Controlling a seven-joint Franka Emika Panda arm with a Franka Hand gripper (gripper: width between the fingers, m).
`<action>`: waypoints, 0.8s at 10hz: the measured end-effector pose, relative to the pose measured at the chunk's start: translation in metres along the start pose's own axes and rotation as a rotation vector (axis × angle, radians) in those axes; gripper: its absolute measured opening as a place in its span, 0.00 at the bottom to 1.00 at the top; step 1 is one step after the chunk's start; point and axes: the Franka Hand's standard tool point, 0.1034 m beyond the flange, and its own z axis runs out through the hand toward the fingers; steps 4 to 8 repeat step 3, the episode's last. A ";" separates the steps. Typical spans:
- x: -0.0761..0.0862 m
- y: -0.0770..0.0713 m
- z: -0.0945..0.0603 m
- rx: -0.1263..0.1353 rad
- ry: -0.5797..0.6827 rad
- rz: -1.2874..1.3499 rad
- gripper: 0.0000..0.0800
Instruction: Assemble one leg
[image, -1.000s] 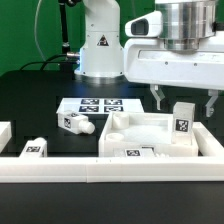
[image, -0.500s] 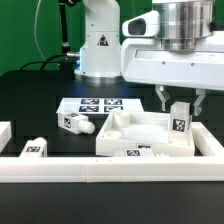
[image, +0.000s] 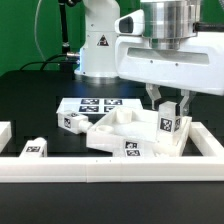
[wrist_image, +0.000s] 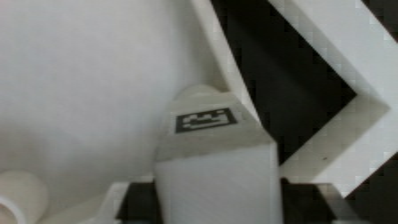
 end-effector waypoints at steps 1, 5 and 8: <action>0.000 0.000 -0.007 0.008 0.001 -0.004 0.38; 0.000 0.001 -0.003 0.004 0.000 -0.005 0.46; 0.000 0.001 -0.003 0.004 0.000 -0.005 0.46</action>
Offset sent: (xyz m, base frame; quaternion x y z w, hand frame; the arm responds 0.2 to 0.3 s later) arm 0.0000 0.0000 0.0000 0.0000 0.0000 0.0000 1.0000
